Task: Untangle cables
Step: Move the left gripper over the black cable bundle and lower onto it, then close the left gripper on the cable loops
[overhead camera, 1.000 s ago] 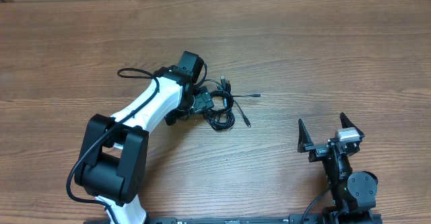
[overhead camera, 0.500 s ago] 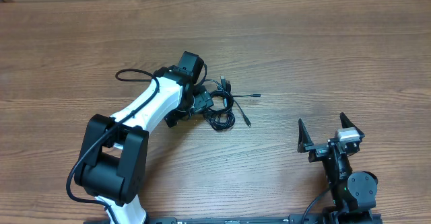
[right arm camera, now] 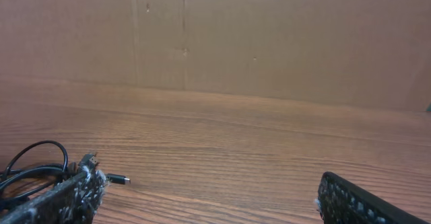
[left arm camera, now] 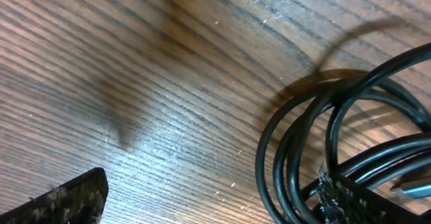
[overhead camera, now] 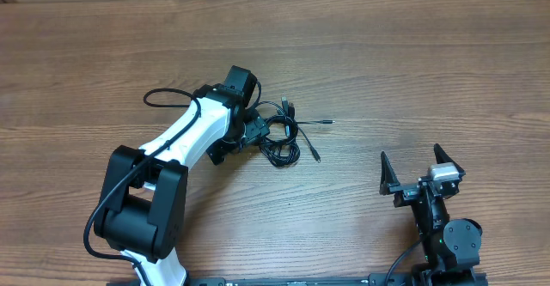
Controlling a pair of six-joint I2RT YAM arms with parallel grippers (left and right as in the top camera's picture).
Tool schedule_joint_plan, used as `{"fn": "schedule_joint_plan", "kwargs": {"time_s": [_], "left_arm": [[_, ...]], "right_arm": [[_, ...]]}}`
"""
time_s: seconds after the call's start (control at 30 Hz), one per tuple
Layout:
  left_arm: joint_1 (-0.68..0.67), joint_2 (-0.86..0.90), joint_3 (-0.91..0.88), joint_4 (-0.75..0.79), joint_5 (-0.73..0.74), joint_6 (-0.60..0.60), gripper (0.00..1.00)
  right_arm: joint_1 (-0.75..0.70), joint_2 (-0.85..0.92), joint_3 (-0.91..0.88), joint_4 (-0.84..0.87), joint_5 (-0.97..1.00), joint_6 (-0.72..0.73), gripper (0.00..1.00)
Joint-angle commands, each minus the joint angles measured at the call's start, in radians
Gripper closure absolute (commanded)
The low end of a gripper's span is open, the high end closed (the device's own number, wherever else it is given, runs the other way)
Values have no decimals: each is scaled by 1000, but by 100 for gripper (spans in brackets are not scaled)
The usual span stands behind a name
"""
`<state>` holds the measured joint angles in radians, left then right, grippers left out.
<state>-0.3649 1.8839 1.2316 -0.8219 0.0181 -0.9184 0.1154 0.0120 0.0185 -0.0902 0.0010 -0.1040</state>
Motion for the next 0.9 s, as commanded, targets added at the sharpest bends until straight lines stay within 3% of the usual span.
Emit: {"fn": "schedule_joint_plan", "kwargs": {"time_s": [0.0,0.23,0.87], "left_arm": [[4,13,10,11,-7,8,0],[4,27,-2,-2,-30,62,0],[4,123,-2,-30,-19,62,0]], "right_arm": [[-5,-9,-10,6,5,10,0],[-5,-9,-10,6,5,10,0],[-5,-9,-10,6,5,10,0]]}}
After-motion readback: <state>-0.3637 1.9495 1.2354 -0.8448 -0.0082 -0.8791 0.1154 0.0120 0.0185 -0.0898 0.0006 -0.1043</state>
